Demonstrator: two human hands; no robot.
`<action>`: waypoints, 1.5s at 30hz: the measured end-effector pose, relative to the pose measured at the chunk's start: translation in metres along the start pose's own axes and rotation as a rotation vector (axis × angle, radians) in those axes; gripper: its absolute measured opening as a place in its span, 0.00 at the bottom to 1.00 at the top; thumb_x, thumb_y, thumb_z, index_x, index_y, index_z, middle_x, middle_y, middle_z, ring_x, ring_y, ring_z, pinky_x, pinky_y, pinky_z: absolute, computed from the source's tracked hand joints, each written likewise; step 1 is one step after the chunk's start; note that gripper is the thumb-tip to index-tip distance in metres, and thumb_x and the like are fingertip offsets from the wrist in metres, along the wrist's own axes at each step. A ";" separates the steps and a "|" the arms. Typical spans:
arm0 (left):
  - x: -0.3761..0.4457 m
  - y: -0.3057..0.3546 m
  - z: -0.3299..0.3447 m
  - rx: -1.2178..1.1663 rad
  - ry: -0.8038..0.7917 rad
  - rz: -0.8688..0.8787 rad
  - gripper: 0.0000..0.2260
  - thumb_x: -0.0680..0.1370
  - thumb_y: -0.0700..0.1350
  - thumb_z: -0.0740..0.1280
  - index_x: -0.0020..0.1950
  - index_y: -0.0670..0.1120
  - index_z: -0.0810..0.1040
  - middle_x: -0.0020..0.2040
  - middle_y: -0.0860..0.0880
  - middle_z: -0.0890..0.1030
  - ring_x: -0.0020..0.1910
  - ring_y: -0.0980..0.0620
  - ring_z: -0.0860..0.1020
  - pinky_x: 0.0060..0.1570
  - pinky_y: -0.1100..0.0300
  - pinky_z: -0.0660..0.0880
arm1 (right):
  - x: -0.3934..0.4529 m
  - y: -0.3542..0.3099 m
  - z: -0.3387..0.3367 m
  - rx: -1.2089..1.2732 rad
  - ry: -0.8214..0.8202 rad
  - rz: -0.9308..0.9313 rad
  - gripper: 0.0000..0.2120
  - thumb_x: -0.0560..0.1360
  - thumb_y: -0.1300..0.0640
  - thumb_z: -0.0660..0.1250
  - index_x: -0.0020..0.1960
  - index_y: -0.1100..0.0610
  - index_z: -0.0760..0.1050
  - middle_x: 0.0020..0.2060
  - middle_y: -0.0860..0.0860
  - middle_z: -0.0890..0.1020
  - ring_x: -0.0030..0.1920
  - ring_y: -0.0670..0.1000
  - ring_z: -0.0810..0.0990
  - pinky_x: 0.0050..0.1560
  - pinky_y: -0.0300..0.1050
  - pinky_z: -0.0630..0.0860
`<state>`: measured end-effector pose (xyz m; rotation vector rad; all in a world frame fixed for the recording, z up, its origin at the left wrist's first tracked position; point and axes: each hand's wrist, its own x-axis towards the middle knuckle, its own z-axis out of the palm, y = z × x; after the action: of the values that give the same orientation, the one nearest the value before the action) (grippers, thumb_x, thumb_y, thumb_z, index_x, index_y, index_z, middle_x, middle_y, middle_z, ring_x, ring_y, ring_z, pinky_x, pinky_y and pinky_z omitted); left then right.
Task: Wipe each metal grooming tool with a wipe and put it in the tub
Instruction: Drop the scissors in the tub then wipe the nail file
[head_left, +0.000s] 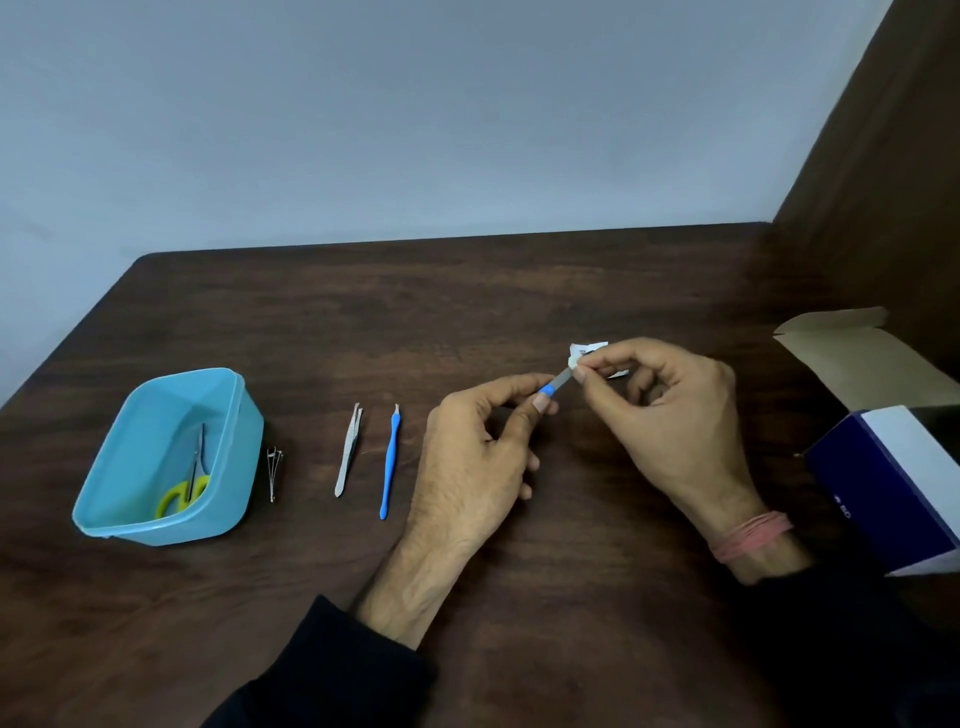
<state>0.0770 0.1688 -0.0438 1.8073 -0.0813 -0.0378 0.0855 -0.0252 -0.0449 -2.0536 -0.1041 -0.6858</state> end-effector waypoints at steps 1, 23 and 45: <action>0.000 0.000 0.000 -0.001 0.001 0.003 0.10 0.87 0.47 0.72 0.66 0.56 0.88 0.51 0.58 0.90 0.31 0.58 0.82 0.29 0.58 0.80 | -0.001 -0.001 0.000 0.000 -0.010 -0.015 0.06 0.75 0.62 0.82 0.47 0.52 0.90 0.35 0.30 0.81 0.25 0.45 0.73 0.31 0.28 0.65; 0.001 0.001 0.000 0.037 -0.008 -0.008 0.10 0.87 0.49 0.71 0.67 0.56 0.87 0.52 0.60 0.89 0.32 0.57 0.82 0.30 0.59 0.81 | 0.003 -0.001 -0.001 0.003 -0.024 0.116 0.04 0.78 0.58 0.81 0.48 0.50 0.89 0.41 0.40 0.88 0.35 0.45 0.85 0.35 0.36 0.78; 0.001 -0.001 0.000 0.023 -0.002 0.013 0.10 0.87 0.48 0.71 0.67 0.55 0.87 0.52 0.58 0.89 0.31 0.58 0.81 0.29 0.59 0.80 | 0.003 -0.001 0.000 0.043 -0.006 0.127 0.04 0.78 0.59 0.81 0.49 0.50 0.89 0.44 0.38 0.89 0.36 0.46 0.87 0.38 0.45 0.84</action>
<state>0.0780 0.1688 -0.0444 1.8297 -0.0951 -0.0293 0.0877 -0.0257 -0.0424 -2.0026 0.0077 -0.5940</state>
